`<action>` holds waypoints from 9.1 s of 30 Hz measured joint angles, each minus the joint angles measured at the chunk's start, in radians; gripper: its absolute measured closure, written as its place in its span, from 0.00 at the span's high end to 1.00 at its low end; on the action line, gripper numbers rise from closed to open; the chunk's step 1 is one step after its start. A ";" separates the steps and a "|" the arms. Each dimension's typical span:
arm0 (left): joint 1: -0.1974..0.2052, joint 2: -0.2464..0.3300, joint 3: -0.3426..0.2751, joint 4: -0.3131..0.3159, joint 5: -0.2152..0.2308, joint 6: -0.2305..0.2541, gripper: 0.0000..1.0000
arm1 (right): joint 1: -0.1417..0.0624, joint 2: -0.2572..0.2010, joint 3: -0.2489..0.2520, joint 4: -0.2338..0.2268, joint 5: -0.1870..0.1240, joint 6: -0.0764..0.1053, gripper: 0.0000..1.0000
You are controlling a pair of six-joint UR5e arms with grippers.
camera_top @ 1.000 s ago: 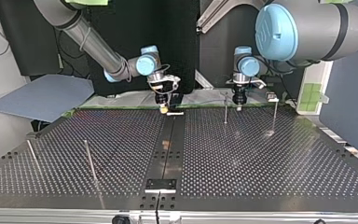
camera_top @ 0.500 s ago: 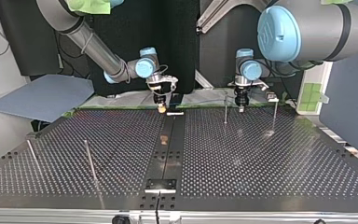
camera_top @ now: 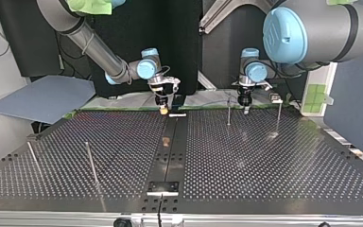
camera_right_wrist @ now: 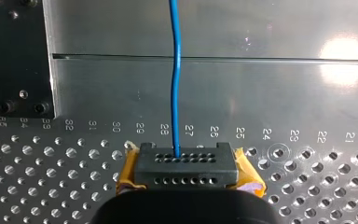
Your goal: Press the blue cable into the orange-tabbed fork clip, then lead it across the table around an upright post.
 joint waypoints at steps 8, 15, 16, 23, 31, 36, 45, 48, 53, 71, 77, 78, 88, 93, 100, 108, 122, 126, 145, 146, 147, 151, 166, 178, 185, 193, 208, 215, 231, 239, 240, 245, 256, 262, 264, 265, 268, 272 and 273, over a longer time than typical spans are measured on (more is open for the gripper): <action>0.010 0.000 -0.044 -0.015 0.017 0.028 1.00 | 0.000 0.000 0.000 0.000 0.000 0.000 0.00; 0.011 0.002 -0.094 0.010 0.042 0.074 1.00 | 0.000 -0.001 0.000 0.001 0.000 0.000 0.00; 0.011 0.003 -0.105 0.016 0.053 0.082 1.00 | 0.000 0.000 0.000 0.002 0.000 0.000 0.00; 0.012 0.031 -0.164 0.042 0.084 0.095 1.00 | 0.000 0.000 0.000 0.009 0.000 0.000 0.00; 0.013 0.058 -0.209 0.076 0.129 0.097 1.00 | 0.000 0.000 0.000 0.011 0.000 0.000 0.00; 0.008 0.073 -0.235 0.102 0.152 0.099 1.00 | 0.000 0.000 0.000 0.012 0.000 0.000 0.00; 0.010 0.080 -0.266 0.139 0.194 0.118 1.00 | -0.002 0.000 0.000 0.014 0.000 0.000 0.00; 0.011 0.095 -0.286 0.157 0.192 0.126 1.00 | -0.003 -0.001 0.000 0.014 0.000 0.000 0.00; 0.006 0.135 -0.327 0.195 0.177 0.119 1.00 | -0.004 0.000 0.000 0.014 0.000 0.000 0.00; -0.042 0.196 -0.351 0.204 0.158 0.090 1.00 | -0.006 0.000 0.000 0.021 0.001 0.004 0.00; -0.065 0.195 -0.351 0.204 0.113 0.098 1.00 | -0.006 0.000 0.000 0.023 0.000 0.005 0.00; -0.069 0.195 -0.351 0.204 0.105 0.100 1.00 | -0.006 0.000 0.000 0.023 0.000 0.005 0.00; -0.100 0.195 -0.351 0.206 0.022 0.135 1.00 | -0.008 0.000 0.000 0.021 0.001 0.006 0.00; -0.109 0.194 -0.351 0.208 0.007 0.136 1.00 | -0.008 0.001 0.000 0.020 0.002 0.007 0.00; -0.125 0.174 -0.338 0.209 0.006 0.128 1.00 | -0.008 0.001 0.000 0.019 0.002 0.008 0.00; -0.140 0.123 -0.310 0.208 0.005 0.125 1.00 | -0.008 0.001 0.000 0.022 0.000 0.008 0.00; -0.145 0.116 -0.299 0.236 -0.053 0.142 1.00 | -0.008 0.002 0.000 0.025 -0.003 0.008 0.00; -0.145 0.116 -0.292 0.246 -0.063 0.144 1.00 | -0.008 0.002 0.000 0.025 -0.004 0.008 0.00; -0.146 0.115 -0.288 0.232 -0.065 0.136 1.00 | -0.009 0.002 0.000 0.026 -0.006 0.008 0.00; -0.146 0.115 -0.288 0.231 -0.065 0.136 1.00 | -0.009 0.002 0.000 0.026 -0.006 0.008 0.00; -0.146 0.115 -0.288 0.230 -0.065 0.136 1.00 | -0.009 0.002 0.000 0.027 -0.007 0.008 0.00; -0.146 0.115 -0.288 0.228 -0.065 0.135 1.00 | -0.011 0.002 0.000 0.028 -0.007 0.008 0.00; -0.146 0.115 -0.288 0.225 -0.065 0.139 1.00 | -0.011 0.002 0.000 0.031 -0.006 0.008 0.00; -0.146 0.115 -0.288 0.224 -0.065 0.142 1.00 | -0.011 0.002 0.000 0.031 -0.006 0.008 0.00; -0.158 0.115 -0.287 0.222 -0.065 0.143 1.00 | -0.011 0.002 0.000 0.032 -0.006 0.008 0.00; -0.189 0.115 -0.282 0.222 -0.068 0.142 1.00 | -0.011 0.002 0.000 0.031 -0.006 0.008 0.00; -0.288 0.115 -0.184 0.125 -0.171 0.132 1.00 | -0.016 0.002 0.000 0.034 -0.010 0.008 0.00; -0.335 0.114 -0.128 0.076 -0.233 0.126 1.00 | -0.020 0.002 0.000 0.044 -0.011 0.006 0.00; -0.327 0.097 -0.093 0.059 -0.312 0.126 1.00 | -0.021 0.002 0.000 0.055 -0.011 0.003 0.00; -0.335 0.036 -0.033 0.016 -0.324 0.130 1.00 | -0.022 0.002 0.000 0.060 -0.012 0.002 0.00; -0.335 0.028 -0.025 0.012 -0.330 0.127 1.00 | -0.022 0.002 0.000 0.061 -0.012 0.002 0.00; -0.333 -0.009 0.018 -0.025 -0.354 0.125 1.00 | -0.022 0.002 0.000 0.061 -0.012 0.002 0.00; -0.336 -0.018 0.102 -0.125 -0.361 0.130 1.00 | -0.024 0.002 0.000 0.062 -0.012 0.002 0.00; -0.337 -0.017 0.134 -0.182 -0.391 0.131 1.00 | -0.025 0.002 0.000 0.062 -0.012 0.002 0.00; -0.338 -0.017 0.137 -0.198 -0.398 0.132 1.00 | -0.025 0.002 0.000 0.062 -0.012 0.002 0.00; -0.339 -0.016 0.138 -0.207 -0.402 0.132 1.00 | -0.025 0.002 0.000 0.062 -0.012 0.002 0.00; -0.343 -0.010 0.139 -0.217 -0.407 0.132 1.00 | -0.025 0.002 0.000 0.062 -0.012 0.002 0.00; -0.352 0.004 0.140 -0.220 -0.409 0.133 1.00 | -0.025 0.002 0.000 0.062 -0.012 0.002 0.00; -0.355 0.009 0.140 -0.220 -0.410 0.133 1.00 | -0.026 0.002 0.000 0.062 -0.012 0.002 0.00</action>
